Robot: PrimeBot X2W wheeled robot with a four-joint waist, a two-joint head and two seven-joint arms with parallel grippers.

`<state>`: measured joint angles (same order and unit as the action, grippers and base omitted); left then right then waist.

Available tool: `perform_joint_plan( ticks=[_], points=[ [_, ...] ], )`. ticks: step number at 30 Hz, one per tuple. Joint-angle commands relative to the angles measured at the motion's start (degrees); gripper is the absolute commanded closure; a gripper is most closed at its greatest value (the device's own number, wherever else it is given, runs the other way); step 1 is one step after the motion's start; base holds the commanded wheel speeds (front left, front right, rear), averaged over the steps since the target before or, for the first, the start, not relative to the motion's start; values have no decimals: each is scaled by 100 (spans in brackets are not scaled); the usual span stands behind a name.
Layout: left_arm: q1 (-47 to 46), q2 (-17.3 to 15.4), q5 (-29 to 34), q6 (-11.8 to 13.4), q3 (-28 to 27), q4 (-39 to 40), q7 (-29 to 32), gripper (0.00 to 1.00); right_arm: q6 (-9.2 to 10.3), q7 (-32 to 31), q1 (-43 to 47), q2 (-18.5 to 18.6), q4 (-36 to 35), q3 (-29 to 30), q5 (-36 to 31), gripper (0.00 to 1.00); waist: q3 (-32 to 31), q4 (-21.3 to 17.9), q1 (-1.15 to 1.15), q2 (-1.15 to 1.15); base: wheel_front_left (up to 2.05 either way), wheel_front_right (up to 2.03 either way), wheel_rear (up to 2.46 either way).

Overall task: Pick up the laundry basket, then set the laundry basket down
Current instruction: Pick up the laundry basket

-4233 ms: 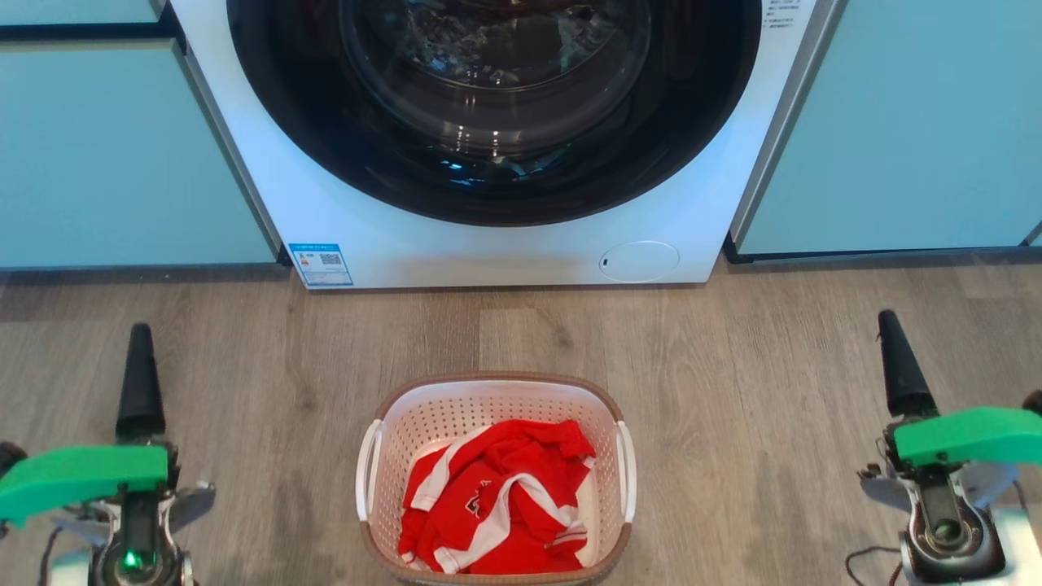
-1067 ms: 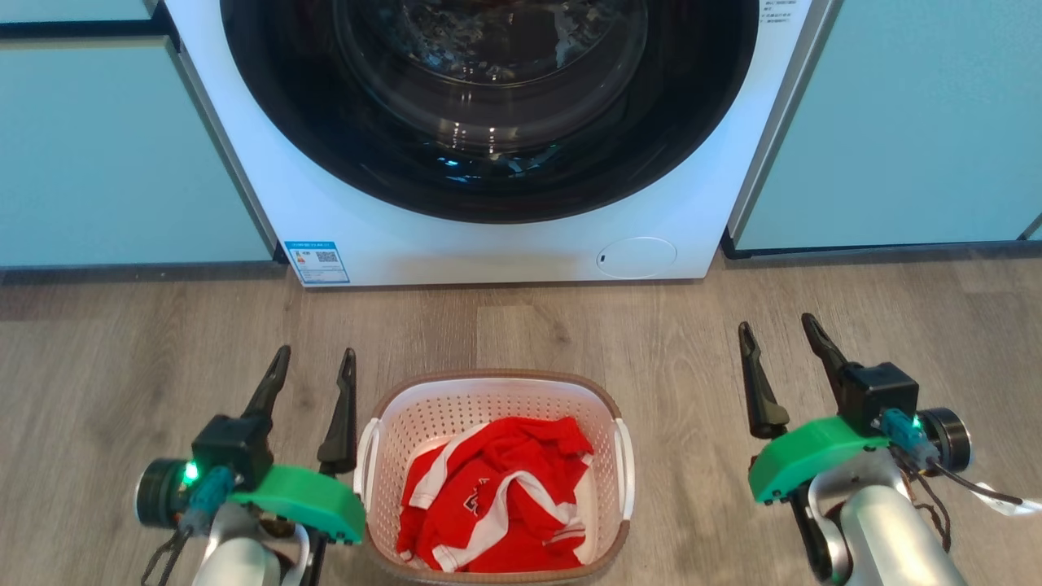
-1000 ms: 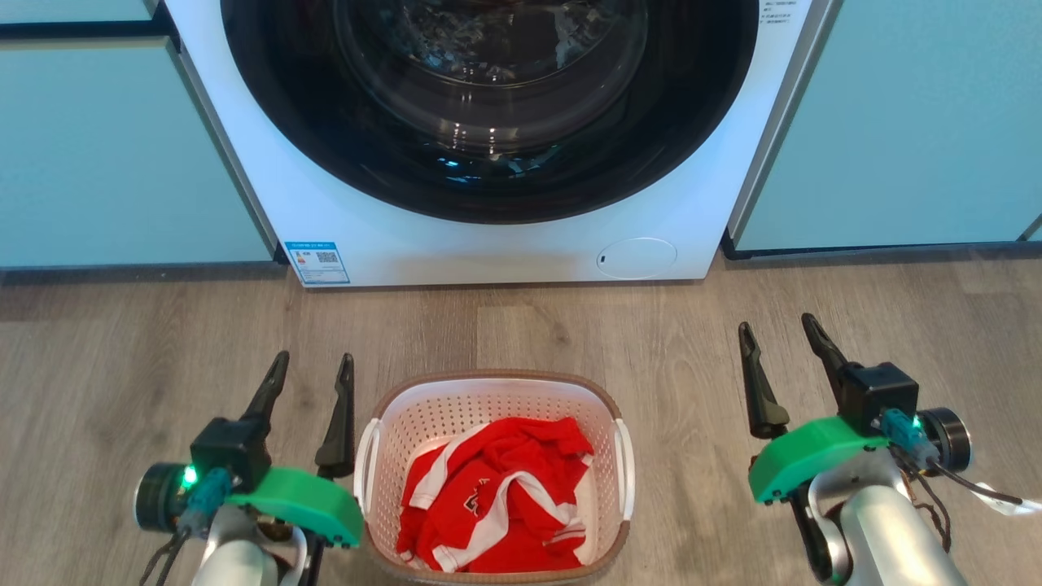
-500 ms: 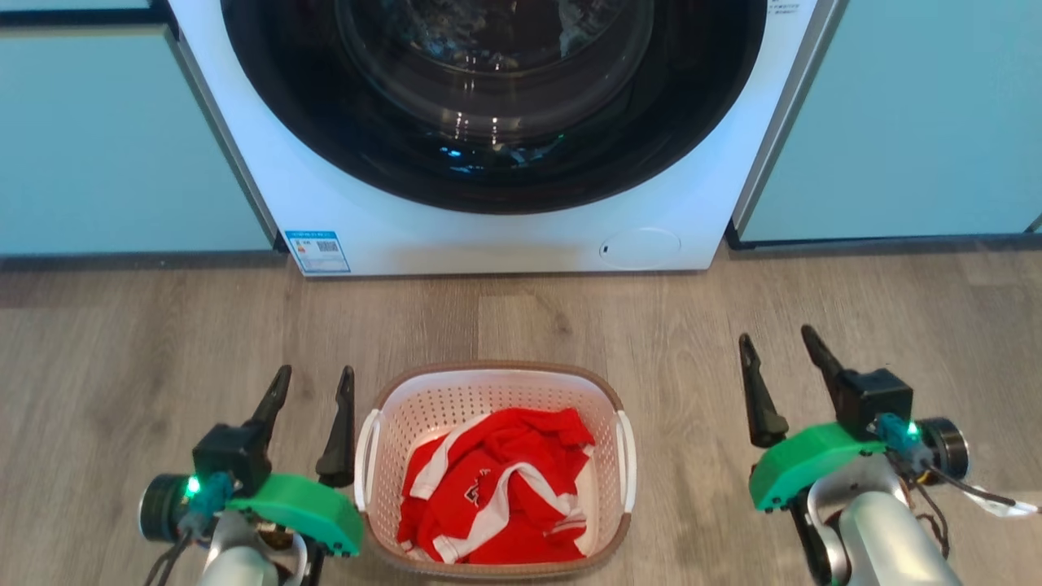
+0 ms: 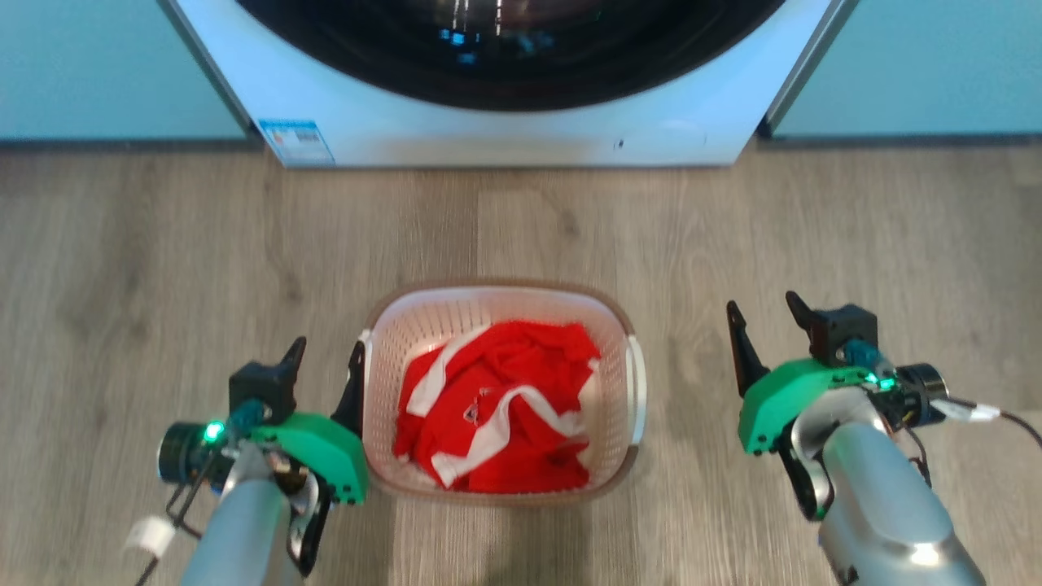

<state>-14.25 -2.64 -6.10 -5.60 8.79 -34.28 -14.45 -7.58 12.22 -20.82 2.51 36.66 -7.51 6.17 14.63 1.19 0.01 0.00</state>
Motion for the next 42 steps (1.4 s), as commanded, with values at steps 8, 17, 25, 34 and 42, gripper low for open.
perform_joint_plan(
  ticks=[8, 17, 25, 34, 42],
  points=[
    [-1065, -126, 126, -120, -18, -1057, -55, 0, 9, -247, -777, 37, 597, -425, 451, 0, 1212, 95, -1, 0, 0, 0, 0],
    [-1755, -218, 55, -178, 201, -1967, -55, 0, 9, -295, -1151, 37, 1026, -723, 729, 0, 1839, 103, -1, 0, 0, 0, 0],
    [-2278, -188, -259, -187, 465, -2577, -55, 0, 9, -309, -1250, 37, 1196, -1064, 1159, 0, 2247, 146, -1, 0, 0, 0, 0],
    [-2755, -194, -607, -188, 760, -2985, -55, 0, 9, -293, -1580, 37, 1486, -1367, 1529, 0, 2667, 223, -1, 0, 0, 0, 0],
    [-3018, -158, -1043, -188, 1075, -3274, -55, 0, 9, -285, -1825, 37, 1749, -1643, 1739, 0, 2940, 257, -1, 0, 0, 0, 0]
  ],
)
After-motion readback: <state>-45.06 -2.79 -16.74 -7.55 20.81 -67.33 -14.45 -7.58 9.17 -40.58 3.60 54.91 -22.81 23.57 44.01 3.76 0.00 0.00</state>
